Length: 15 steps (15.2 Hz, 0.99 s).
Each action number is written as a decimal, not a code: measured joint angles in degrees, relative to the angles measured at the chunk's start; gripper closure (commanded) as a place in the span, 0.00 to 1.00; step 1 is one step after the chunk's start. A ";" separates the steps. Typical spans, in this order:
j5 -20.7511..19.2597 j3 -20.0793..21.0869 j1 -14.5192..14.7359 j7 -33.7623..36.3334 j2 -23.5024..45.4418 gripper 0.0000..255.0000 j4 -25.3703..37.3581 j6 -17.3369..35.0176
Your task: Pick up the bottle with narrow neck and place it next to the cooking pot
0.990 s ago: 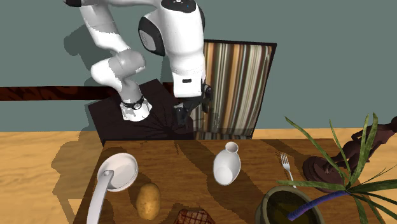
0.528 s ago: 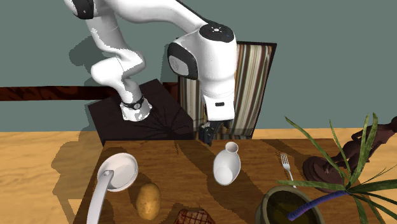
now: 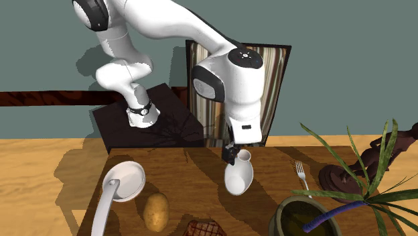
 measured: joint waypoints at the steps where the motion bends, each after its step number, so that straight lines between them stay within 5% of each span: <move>1: -0.13 0.00 0.06 0.12 0.42 0.00 -0.38 0.79; 9: -0.37 -0.08 0.06 0.17 1.40 0.00 -1.02 2.40; 10: -0.37 -0.08 0.06 0.17 1.40 1.00 -1.02 2.40; 15: -0.38 -0.08 0.06 0.17 1.38 1.00 -1.02 2.41</move>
